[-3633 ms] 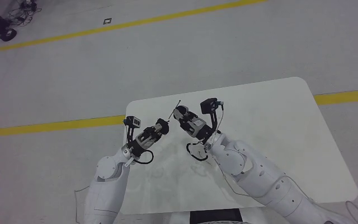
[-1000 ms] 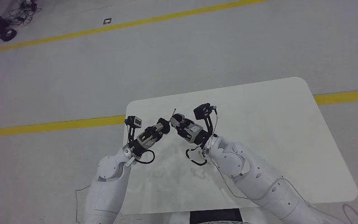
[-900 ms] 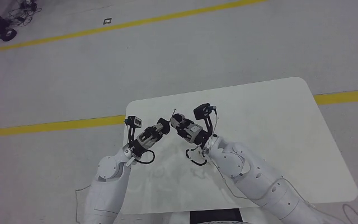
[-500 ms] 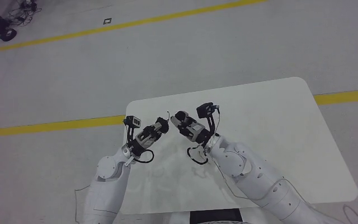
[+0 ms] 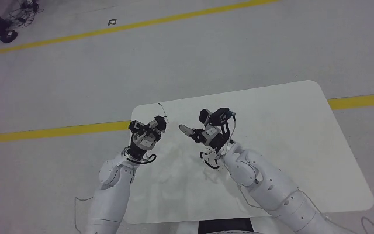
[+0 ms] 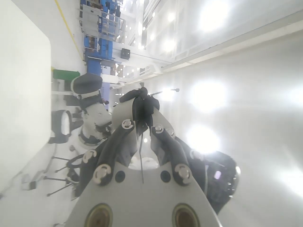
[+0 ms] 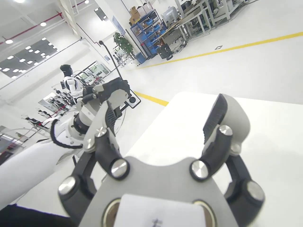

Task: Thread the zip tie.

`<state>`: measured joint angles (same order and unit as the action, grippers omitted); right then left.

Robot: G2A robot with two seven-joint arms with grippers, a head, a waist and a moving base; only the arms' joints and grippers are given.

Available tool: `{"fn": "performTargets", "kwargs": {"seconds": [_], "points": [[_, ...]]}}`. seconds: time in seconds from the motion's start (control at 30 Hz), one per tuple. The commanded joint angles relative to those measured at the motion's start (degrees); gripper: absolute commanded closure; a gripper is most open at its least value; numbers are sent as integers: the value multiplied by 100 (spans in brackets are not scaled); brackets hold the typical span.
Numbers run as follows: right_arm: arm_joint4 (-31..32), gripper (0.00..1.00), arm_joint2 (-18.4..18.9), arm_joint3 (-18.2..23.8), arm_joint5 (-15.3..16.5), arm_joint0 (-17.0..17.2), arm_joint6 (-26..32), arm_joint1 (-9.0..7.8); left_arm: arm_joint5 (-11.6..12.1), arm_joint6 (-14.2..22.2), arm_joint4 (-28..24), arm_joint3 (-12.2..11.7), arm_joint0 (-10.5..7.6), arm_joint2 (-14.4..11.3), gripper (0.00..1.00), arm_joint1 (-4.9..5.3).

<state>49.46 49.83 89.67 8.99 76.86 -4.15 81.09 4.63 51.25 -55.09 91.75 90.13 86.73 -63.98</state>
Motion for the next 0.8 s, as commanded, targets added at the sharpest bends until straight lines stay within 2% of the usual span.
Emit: {"fn": "performTargets", "kwargs": {"seconds": [0.0, 0.17, 0.23, 0.33, 0.4, 0.53, 0.67, 0.77], "points": [[-20, 0, -4, -9, -9, 1, 8, 2, 29, 19, 356, 4, -12, 15, 100, 10], [-20, 0, -4, -9, -9, 1, 8, 2, 29, 19, 356, 4, -12, 15, 100, 10], [5, 0, -3, -5, -11, 0, 1, 1, -195, -161, 151, -24, -27, -3, 100, 1], [695, 0, -65, -20, -19, -18, -386, -9, -692, -311, -501, -15, 5, 17, 100, -15], [963, 0, -124, -100, -121, -18, -643, 7, -973, -395, -721, 61, 56, 54, 100, -11], [1325, 0, -300, -305, -220, -141, -884, 61, -1369, -469, -1170, 119, 153, 113, 100, -11], [1391, 0, -447, -540, -264, -279, -1035, 135, -1703, -479, -1541, 202, 272, 117, 100, -14], [1493, 0, -584, -728, -323, -434, -1142, 205, -1843, -566, -1836, 281, 380, 100, 100, -27]]}}
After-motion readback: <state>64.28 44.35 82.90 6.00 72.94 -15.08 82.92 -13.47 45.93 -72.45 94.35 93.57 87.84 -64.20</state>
